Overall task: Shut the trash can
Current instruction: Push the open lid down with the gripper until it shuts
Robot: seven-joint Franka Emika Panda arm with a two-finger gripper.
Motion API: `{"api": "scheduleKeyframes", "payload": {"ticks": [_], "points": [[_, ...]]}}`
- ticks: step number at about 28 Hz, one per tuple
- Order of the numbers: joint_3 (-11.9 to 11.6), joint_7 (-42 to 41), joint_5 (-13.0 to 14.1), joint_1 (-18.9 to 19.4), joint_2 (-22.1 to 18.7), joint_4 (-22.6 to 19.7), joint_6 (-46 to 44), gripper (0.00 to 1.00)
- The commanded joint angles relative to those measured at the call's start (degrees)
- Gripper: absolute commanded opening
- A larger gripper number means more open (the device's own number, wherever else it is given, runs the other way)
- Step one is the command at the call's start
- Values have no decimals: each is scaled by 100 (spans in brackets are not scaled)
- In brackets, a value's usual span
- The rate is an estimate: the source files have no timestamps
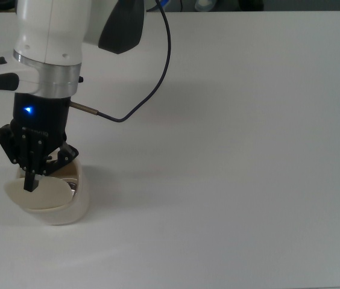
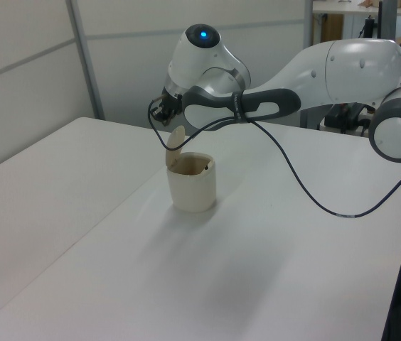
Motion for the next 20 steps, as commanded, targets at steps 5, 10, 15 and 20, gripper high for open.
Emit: {"api": "scheduleKeyframes", "payload": {"ticks": [5, 10, 15, 20], "points": [[-66, -236, -121, -70, 57, -128, 17, 0], [-66, -386, -112, -132, 118, -234, 0, 0], [-66, -597, -7, -141, 110, -269, -368, 0], [-48, -1316, 519, -141, 39, -251, -1168, 0]]}}
